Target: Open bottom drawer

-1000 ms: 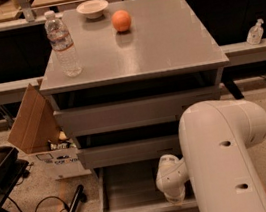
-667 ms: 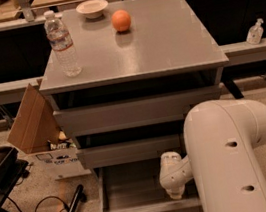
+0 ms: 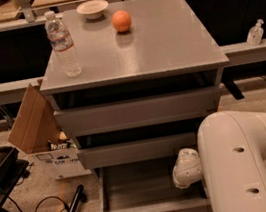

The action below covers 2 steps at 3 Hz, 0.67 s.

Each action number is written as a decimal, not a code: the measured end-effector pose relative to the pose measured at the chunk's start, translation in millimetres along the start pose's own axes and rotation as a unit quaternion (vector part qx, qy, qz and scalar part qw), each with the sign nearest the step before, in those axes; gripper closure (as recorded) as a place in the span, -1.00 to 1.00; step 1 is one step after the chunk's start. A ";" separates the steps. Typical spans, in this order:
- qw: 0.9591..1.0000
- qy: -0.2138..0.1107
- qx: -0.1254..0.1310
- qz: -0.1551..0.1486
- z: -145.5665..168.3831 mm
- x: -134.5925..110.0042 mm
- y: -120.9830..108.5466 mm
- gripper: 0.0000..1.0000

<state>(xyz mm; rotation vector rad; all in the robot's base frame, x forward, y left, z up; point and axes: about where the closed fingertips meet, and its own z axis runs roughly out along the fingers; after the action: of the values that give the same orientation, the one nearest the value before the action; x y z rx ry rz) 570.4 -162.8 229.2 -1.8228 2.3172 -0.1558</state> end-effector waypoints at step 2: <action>0.999 -0.043 0.005 0.020 55.8 22.7 -3.1 1.00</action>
Offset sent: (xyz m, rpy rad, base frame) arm 0.0126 -0.0448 -0.1100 0.1186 -0.0404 -0.0648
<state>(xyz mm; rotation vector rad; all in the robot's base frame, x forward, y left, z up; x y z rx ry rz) 580.1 -183.7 173.5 -1.7413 2.2886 -0.0822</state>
